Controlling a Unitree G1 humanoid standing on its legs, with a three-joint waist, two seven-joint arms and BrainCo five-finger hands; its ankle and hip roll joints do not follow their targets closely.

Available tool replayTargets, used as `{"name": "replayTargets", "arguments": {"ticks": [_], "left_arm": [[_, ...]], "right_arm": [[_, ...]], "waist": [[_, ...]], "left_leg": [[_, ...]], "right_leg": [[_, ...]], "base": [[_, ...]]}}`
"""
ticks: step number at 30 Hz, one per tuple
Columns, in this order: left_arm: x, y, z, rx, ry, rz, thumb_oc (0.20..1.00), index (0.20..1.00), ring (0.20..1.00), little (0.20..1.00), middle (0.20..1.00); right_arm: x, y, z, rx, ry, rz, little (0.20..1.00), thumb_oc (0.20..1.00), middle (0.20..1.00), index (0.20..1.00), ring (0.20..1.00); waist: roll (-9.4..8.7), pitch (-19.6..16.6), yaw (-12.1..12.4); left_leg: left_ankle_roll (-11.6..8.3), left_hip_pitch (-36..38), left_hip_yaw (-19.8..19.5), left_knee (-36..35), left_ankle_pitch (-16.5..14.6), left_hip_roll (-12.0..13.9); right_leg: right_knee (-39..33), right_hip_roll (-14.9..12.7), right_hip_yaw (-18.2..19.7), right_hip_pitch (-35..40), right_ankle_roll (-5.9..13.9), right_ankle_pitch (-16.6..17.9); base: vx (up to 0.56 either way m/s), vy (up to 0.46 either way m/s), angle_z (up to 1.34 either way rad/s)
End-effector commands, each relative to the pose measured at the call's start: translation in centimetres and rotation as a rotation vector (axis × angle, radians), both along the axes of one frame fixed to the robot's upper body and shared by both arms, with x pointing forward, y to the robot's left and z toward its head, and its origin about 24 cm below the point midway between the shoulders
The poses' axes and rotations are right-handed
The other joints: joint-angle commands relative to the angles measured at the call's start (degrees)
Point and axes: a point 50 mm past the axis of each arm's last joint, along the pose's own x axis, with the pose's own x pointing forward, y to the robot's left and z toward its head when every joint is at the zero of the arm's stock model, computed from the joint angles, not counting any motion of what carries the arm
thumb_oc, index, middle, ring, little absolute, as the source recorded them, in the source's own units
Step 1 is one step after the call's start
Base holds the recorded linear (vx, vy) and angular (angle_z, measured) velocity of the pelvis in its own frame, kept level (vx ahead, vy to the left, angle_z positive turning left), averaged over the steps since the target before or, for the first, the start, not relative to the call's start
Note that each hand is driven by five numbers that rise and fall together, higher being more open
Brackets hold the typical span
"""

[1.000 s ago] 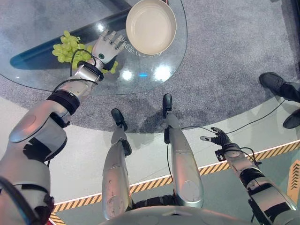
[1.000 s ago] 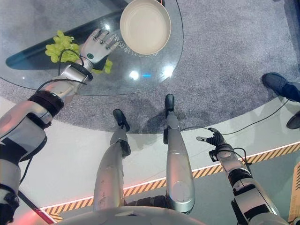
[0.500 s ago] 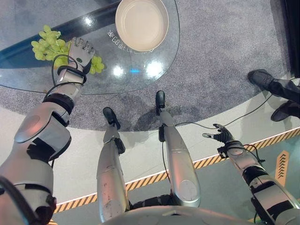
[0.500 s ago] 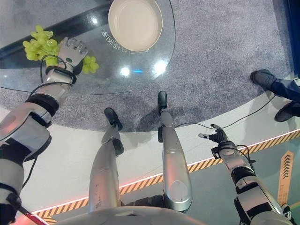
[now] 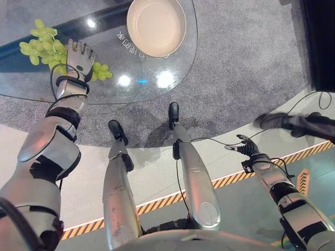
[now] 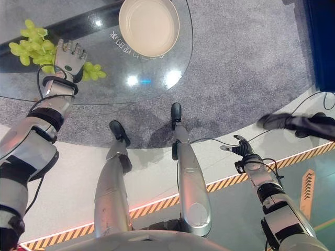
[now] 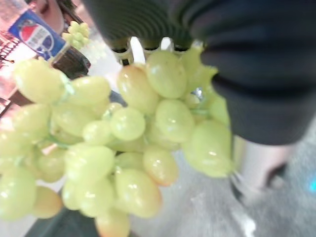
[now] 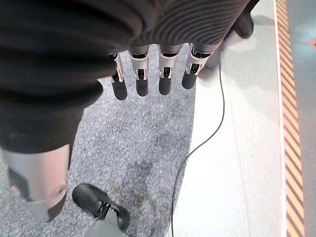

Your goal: Pick up fruits into the plate

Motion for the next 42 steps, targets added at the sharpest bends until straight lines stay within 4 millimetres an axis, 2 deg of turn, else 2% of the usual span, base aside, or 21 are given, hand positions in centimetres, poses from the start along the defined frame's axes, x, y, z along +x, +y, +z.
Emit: {"name": "replayTargets", "arguments": {"ticks": [1,7,8,12,16,17,19,20,25,29,31,32,33,35,38,40,42], "left_arm": [[-3.3,6.7,-1.7,-0.068,0.026,0.219,0.200,0.200,0.200,0.200,0.200],[-3.5,6.7,-2.4,-0.126,0.023,0.159,0.200,0.200,0.200,0.200,0.200],[-3.5,6.9,-2.6,-0.232,0.024,0.193,0.200,0.200,0.200,0.200,0.200],[-3.7,7.4,-3.5,-0.452,0.002,0.277,0.200,0.200,0.200,0.200,0.200],[-3.7,7.6,-3.1,-0.568,-0.029,0.287,0.200,0.200,0.200,0.200,0.200],[-3.7,7.6,-3.0,-0.643,-0.059,0.286,0.200,0.200,0.200,0.200,0.200],[-3.5,7.4,-3.3,-0.905,-0.153,0.244,0.200,0.200,0.200,0.200,0.200],[-3.2,6.9,-3.3,-1.049,-0.198,0.194,0.200,0.200,0.200,0.200,0.200],[-2.3,3.8,-4.1,-1.463,-0.296,-0.082,0.200,0.200,0.200,0.200,0.200],[-2.4,2.6,-4.8,-1.609,-0.317,-0.185,0.200,0.200,0.200,0.200,0.200],[-2.9,0.8,-6.1,-1.793,-0.323,-0.309,0.200,0.200,0.200,0.200,0.200],[-3.1,0.3,-6.4,-1.827,-0.312,-0.326,0.200,0.200,0.200,0.200,0.200],[-3.9,-0.9,-7.4,-1.966,-0.294,-0.406,0.200,0.200,0.200,0.200,0.200],[-4.5,-1.4,-8.0,-2.018,-0.274,-0.431,0.200,0.200,0.200,0.200,0.200],[-6.2,-3.0,-9.5,-2.187,-0.202,-0.524,0.200,0.200,0.200,0.200,0.200],[-7.8,-4.1,-10.5,-2.325,-0.144,-0.595,0.200,0.200,0.200,0.200,0.200],[-8.5,-4.4,-10.6,-2.371,-0.127,-0.638,0.200,0.200,0.200,0.200,0.200]], "right_arm": [[-0.5,-2.3,0.9,-0.058,-0.009,-0.047,1.000,1.000,1.000,1.000,1.000],[-0.7,-2.3,0.9,-0.047,-0.027,-0.045,1.000,1.000,1.000,1.000,1.000],[-0.6,-2.3,0.9,-0.045,-0.035,-0.042,1.000,1.000,1.000,1.000,1.000],[-0.1,-1.8,1.2,-0.045,-0.044,-0.023,1.000,1.000,1.000,1.000,1.000],[0.4,-1.4,1.5,-0.032,-0.052,-0.006,1.000,1.000,1.000,1.000,1.000],[0.5,-1.3,1.5,-0.028,-0.052,-0.001,1.000,1.000,1.000,1.000,1.000],[0.5,-0.9,1.4,-0.017,-0.055,0.013,1.000,1.000,1.000,1.000,1.000],[0.4,-0.4,1.1,-0.005,-0.054,0.022,1.000,1.000,1.000,1.000,1.000],[-0.2,2.1,0.8,0.056,-0.100,0.070,1.000,1.000,1.000,1.000,1.000],[-0.5,2.9,1.0,0.078,-0.134,0.096,1.000,1.000,1.000,1.000,1.000],[-0.9,4.0,1.2,0.100,-0.169,0.130,1.000,1.000,1.000,1.000,1.000],[-0.9,4.2,1.3,0.101,-0.174,0.133,1.000,1.000,1.000,1.000,1.000],[-1.2,4.6,1.6,0.104,-0.198,0.154,1.000,1.000,1.000,1.000,1.000],[-1.3,4.7,1.8,0.099,-0.202,0.166,1.000,1.000,1.000,1.000,1.000],[-1.8,4.8,2.2,0.104,-0.216,0.211,1.000,1.000,1.000,1.000,1.000],[-2.1,5.1,2.4,0.111,-0.197,0.286,1.000,1.000,1.000,1.000,1.000],[-2.1,5.3,2.6,0.128,-0.194,0.314,1.000,1.000,1.000,1.000,1.000]], "waist": [[-0.48,1.53,0.81],[-0.77,1.53,0.94],[-0.85,1.53,0.97],[-1.29,1.53,1.09],[-2.07,1.53,1.03],[-2.21,1.53,1.03],[-2.33,1.53,1.17],[-2.37,1.53,1.44],[-1.41,1.53,2.76],[-0.44,1.53,3.71],[0.82,1.53,5.03],[1.14,1.37,5.36],[2.21,-0.13,6.18],[2.76,-1.02,6.55],[4.15,-4.36,7.72],[5.14,-8.05,8.70],[5.38,-9.48,9.16]], "left_leg": [[1.08,1.38,1.65,-1.65,-4.41,-4.91],[1.35,1.71,1.53,-1.92,-4.54,-5.07],[1.36,1.80,1.51,-2.06,-4.54,-5.05],[1.46,2.46,1.22,-2.25,-4.42,-5.02],[1.49,3.51,1.20,-2.38,-4.49,-4.66],[1.47,3.81,1.22,-2.48,-4.43,-4.54],[1.57,4.61,1.17,-2.81,-4.34,-4.39],[1.64,5.57,1.04,-2.87,-4.50,-4.35],[1.49,11.38,0.90,-4.80,-4.67,-4.54],[1.28,14.82,0.78,-6.09,-4.50,-4.60],[0.98,20.48,0.76,-7.69,-4.45,-4.70],[0.90,21.75,0.70,-8.07,-4.42,-4.81],[0.67,24.97,0.51,-9.67,-4.29,-4.99],[0.58,26.51,0.42,-10.34,-4.23,-5.10],[0.08,31.30,0.10,-13.05,-3.75,-4.96],[-0.16,34.74,-0.22,-14.91,-3.17,-4.65],[-0.22,35.92,-0.37,-15.44,-3.06,-4.48]], "right_leg": [[4.16,3.81,-1.15,0.86,1.15,-5.22],[3.87,4.07,-0.95,1.30,1.24,-5.13],[3.78,4.10,-0.97,1.46,1.27,-5.20],[3.93,4.55,-0.77,2.23,1.13,-5.34],[3.83,4.80,-0.76,3.35,1.12,-5.43],[3.81,4.86,-0.72,3.62,1.11,-5.42],[3.99,5.16,-0.47,4.23,1.08,-5.68],[4.23,5.27,-0.49,5.05,1.14,-6.10],[3.78,4.54,-1.30,10.01,1.70,-7.21],[3.53,3.86,-1.80,13.17,1.95,-8.00],[2.89,2.55,-2.67,18.63,2.36,-8.98],[2.61,2.25,-2.75,19.93,2.43,-9.12],[1.53,1.30,-3.15,23.16,2.59,-9.55],[0.86,0.83,-3.45,24.89,2.68,-9.65],[-2.14,-0.43,-4.75,30.64,2.81,-9.71],[-4.52,-1.29,-6.34,35.14,2.87,-9.41],[-5.23,-1.48,-6.81,36.68,2.86,-9.35]], "base": [[0.00,0.000,0.00],[-0.01,-0.001,0.00],[-0.03,-0.003,-0.01],[0.00,0.000,0.00],[0.00,0.000,0.00],[0.00,0.000,0.00],[-0.01,-0.026,0.01],[-0.01,-0.062,0.02],[-0.02,-0.061,0.01],[-0.02,-0.024,0.03],[0.00,-0.033,0.05],[0.04,-0.011,0.10],[0.04,-0.002,0.10],[0.05,0.014,0.12],[0.10,0.025,0.17],[0.19,0.016,0.09],[0.13,-0.010,0.13]]}}
